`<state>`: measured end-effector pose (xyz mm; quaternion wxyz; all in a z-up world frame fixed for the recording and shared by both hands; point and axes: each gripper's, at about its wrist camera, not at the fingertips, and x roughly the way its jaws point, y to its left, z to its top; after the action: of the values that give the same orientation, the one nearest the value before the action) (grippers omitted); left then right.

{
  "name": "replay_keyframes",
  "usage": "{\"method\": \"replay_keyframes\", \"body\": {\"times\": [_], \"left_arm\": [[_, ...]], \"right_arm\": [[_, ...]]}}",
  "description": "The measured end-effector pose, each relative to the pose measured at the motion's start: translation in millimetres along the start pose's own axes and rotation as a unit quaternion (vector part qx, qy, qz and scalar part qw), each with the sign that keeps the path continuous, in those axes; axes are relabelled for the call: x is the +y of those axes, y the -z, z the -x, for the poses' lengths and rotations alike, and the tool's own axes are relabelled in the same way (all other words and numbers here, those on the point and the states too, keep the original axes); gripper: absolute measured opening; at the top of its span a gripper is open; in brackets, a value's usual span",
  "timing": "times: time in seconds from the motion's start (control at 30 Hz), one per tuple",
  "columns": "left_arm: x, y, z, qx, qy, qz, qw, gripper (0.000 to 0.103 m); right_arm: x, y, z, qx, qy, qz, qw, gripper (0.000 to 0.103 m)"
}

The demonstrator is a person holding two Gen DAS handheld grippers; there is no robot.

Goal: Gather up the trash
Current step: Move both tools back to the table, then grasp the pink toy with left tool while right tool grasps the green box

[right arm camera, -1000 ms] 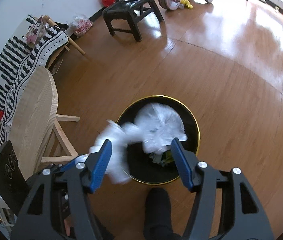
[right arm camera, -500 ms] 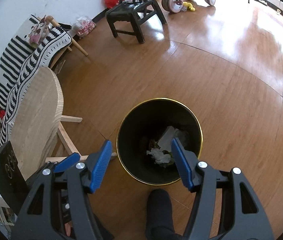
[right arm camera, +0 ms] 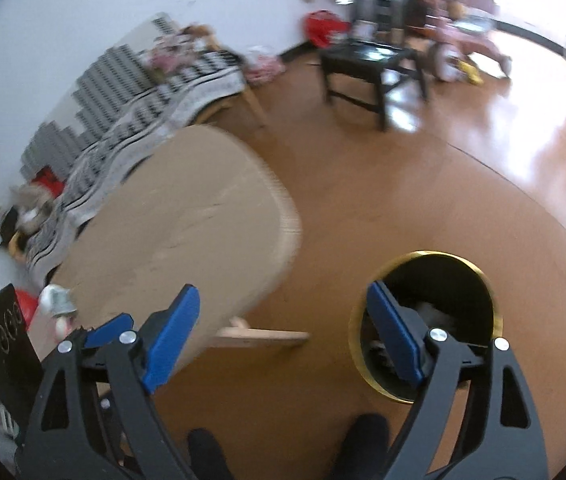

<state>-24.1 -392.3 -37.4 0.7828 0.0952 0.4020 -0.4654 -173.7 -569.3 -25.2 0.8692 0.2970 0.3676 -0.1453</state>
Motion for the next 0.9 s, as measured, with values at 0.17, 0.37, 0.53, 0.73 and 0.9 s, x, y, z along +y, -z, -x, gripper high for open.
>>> {"method": "replay_keyframes", "body": {"times": [0.17, 0.37, 0.53, 0.73, 0.9], "left_arm": [[77, 12, 66, -0.038, -0.055, 0.043, 0.9968, 0.093], [159, 42, 130, -0.068, -0.128, 0.100, 0.9844, 0.093], [228, 79, 166, -0.073, -0.184, 0.157, 0.9675, 0.093], [281, 103, 182, -0.067, -0.216, 0.197, 0.9540, 0.093], [303, 103, 168, -0.057, -0.214, 0.193, 0.9560, 0.093]], "right_arm": [[86, -2, -30, 0.014, -0.055, 0.053, 0.997, 0.083], [188, -1, -73, 0.043, -0.103, 0.105, 0.988, 0.083], [263, 19, -109, 0.074, -0.129, 0.151, 0.977, 0.083], [332, 45, -156, 0.112, -0.144, 0.189, 0.965, 0.083], [357, 55, -180, 0.129, -0.153, 0.199, 0.959, 0.083]]}}
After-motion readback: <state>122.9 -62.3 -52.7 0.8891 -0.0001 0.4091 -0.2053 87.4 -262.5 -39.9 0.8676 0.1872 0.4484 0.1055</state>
